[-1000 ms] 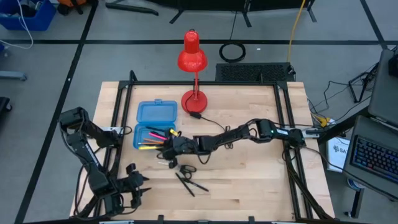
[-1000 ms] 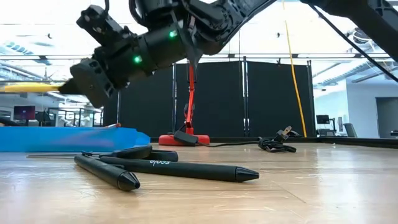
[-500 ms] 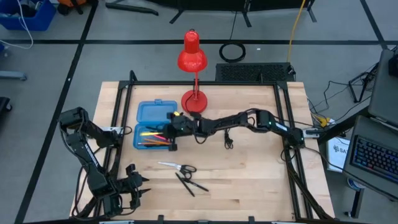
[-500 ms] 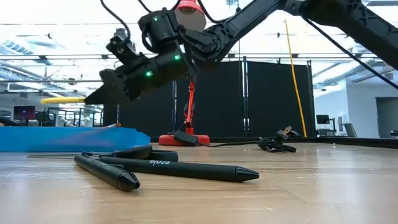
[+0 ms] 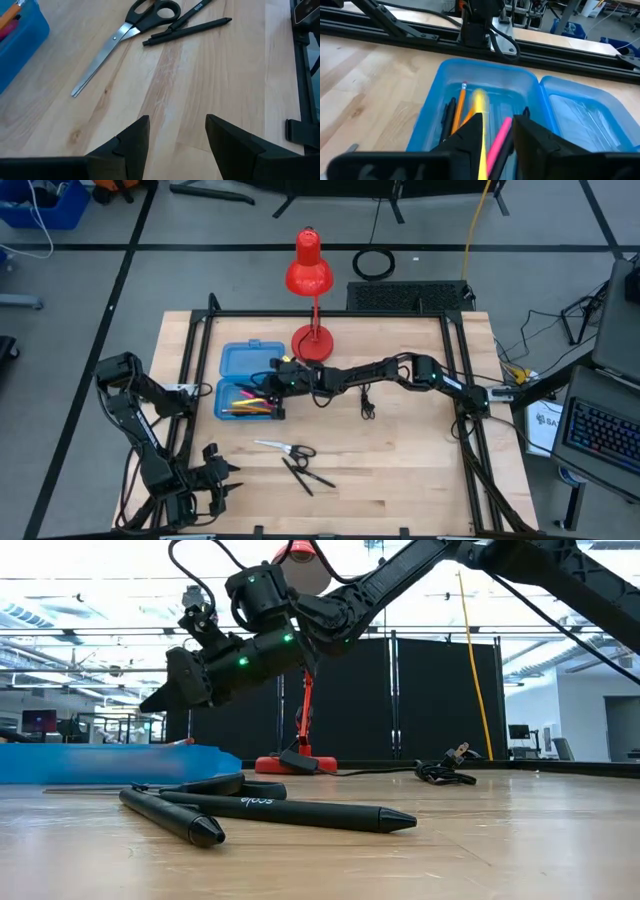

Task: Pick & place school supplies into a supply box
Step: Put the black pen into the blue supply box

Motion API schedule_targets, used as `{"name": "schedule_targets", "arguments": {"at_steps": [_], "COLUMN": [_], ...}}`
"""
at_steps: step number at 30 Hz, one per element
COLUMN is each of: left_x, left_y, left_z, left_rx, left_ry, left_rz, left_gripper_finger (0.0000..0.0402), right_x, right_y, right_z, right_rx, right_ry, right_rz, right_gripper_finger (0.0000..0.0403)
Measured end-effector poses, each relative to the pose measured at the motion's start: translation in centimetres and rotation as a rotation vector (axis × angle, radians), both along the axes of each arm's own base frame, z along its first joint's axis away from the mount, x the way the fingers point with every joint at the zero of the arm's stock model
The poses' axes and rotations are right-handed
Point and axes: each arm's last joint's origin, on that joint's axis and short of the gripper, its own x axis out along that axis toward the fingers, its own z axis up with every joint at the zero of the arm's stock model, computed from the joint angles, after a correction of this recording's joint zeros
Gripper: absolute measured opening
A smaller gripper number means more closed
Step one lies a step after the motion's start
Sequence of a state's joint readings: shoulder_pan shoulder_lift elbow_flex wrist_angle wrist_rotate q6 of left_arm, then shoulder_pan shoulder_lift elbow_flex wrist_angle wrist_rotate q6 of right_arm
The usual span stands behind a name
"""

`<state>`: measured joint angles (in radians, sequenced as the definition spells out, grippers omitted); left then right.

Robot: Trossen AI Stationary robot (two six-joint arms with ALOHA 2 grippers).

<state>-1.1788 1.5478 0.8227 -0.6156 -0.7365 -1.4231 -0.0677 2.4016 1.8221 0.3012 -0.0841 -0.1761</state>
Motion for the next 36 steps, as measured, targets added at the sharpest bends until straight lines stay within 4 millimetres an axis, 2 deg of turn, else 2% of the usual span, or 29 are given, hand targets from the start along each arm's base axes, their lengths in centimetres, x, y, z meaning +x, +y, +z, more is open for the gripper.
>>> {"name": "schedule_targets", "arguments": {"at_steps": [7, 9, 15, 23, 29, 36], "left_x": [0.0, 0.0, 0.1, 0.2, 0.3, 0.7], "left_y": [0.0, 0.0, 0.1, 0.2, 0.2, 0.4], "left_z": [0.0, 0.0, 0.1, 0.2, 0.4, 0.7], "left_rx": [0.009, 0.014, 0.043, 0.069, 0.092, 0.127], "left_ry": [-0.015, -0.019, -0.059, -0.107, -0.16, -0.268], "left_rz": [0.002, 0.0, 0.001, 0.007, 0.02, 0.06], "left_gripper_finger": [0.02, 0.02, 0.02, 0.02, 0.02, 0.02], "right_x": [0.0, 0.0, -0.5, -2.3, -5.3, -12.0], "right_y": [0.4, 1.1, 3.9, 7.7, 8.7, 9.6], "right_z": [0.2, 0.8, 4.0, 6.4, 5.7, 5.4], "right_rx": [-0.018, -0.041, -0.077, -0.102, -0.054, 0.019], "right_ry": [-0.01, -0.018, -0.069, 0.052, 0.106, -0.019], "right_rz": [0.013, 0.032, 0.094, 0.183, 0.189, 0.158], "right_gripper_finger": [0.01, 0.0094, 0.0086, 0.0079, 0.0058, 0.0027]}}
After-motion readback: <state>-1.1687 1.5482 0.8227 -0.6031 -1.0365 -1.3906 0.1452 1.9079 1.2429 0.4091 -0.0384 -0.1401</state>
